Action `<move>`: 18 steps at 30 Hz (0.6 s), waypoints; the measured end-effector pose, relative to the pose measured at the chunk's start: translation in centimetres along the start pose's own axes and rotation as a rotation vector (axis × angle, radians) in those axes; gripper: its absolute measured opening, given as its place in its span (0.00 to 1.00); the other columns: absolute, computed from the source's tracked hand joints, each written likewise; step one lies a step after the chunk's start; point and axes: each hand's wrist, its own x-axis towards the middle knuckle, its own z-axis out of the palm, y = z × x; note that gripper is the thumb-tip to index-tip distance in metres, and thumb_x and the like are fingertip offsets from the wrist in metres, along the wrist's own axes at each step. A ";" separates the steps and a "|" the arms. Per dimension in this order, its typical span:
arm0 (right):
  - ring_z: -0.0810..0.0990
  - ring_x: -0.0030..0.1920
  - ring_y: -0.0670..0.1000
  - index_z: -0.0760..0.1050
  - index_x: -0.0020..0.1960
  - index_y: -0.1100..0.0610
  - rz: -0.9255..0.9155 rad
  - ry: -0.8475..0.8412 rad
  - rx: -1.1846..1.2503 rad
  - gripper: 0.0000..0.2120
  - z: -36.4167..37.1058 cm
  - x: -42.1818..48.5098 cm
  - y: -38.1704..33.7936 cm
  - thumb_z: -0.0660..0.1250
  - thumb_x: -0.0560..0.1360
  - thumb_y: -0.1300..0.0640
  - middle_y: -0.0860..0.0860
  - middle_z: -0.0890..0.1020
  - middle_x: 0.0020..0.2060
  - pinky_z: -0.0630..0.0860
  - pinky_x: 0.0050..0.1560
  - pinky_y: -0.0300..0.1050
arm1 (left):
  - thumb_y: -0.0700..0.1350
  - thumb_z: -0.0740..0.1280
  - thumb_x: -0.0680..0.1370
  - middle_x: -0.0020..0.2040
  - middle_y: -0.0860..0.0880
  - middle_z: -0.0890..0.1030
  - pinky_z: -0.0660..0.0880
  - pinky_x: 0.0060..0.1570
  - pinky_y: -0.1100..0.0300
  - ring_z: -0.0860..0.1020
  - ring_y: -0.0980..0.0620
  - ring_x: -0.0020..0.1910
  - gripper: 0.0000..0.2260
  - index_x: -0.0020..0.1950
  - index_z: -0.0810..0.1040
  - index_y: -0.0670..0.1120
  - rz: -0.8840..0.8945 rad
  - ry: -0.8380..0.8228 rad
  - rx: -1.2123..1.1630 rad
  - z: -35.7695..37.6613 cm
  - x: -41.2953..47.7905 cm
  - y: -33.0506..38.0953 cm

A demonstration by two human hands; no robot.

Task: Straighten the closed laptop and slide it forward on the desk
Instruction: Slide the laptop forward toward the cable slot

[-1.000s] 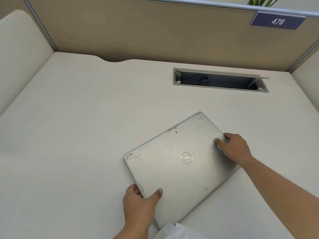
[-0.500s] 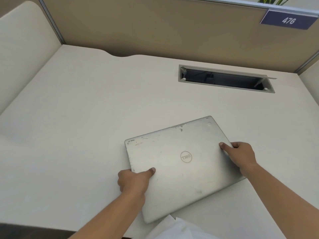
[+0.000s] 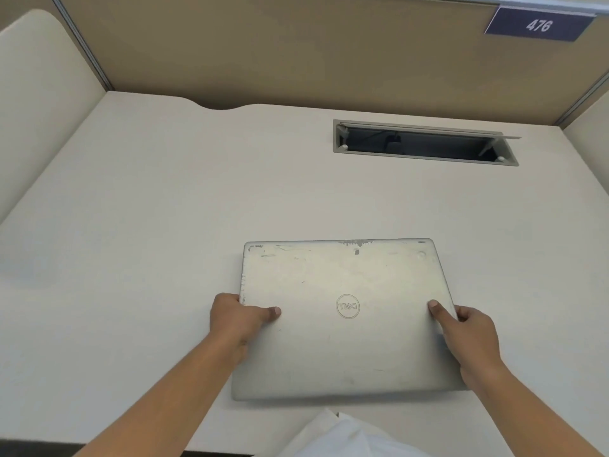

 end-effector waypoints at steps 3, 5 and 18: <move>0.77 0.40 0.54 0.77 0.48 0.61 0.008 0.034 0.003 0.16 0.1 -0.5 0.5 0.72 0.74 0.47 0.50 0.80 0.39 0.70 0.39 0.48 | 0.33 0.82 0.63 0.39 0.45 0.83 0.72 0.33 0.60 0.80 0.48 0.35 0.14 0.38 0.77 0.41 0.020 -0.016 0.027 0.0 0.3 -0.1; 0.73 0.35 0.53 0.75 0.39 0.58 0.029 0.054 0.003 0.15 0.0 -0.6 0.9 0.71 0.74 0.47 0.51 0.76 0.33 0.66 0.34 0.47 | 0.34 0.82 0.62 0.40 0.44 0.83 0.73 0.34 0.59 0.80 0.47 0.37 0.16 0.39 0.77 0.41 0.030 -0.013 0.058 0.2 0.7 -0.3; 0.78 0.37 0.53 0.78 0.43 0.57 0.013 0.110 -0.157 0.15 0.9 -0.2 2.2 0.71 0.72 0.45 0.51 0.80 0.35 0.69 0.34 0.47 | 0.45 0.85 0.55 0.50 0.42 0.83 0.80 0.45 0.51 0.82 0.40 0.48 0.27 0.47 0.78 0.40 0.067 0.089 0.232 0.9 1.9 -0.4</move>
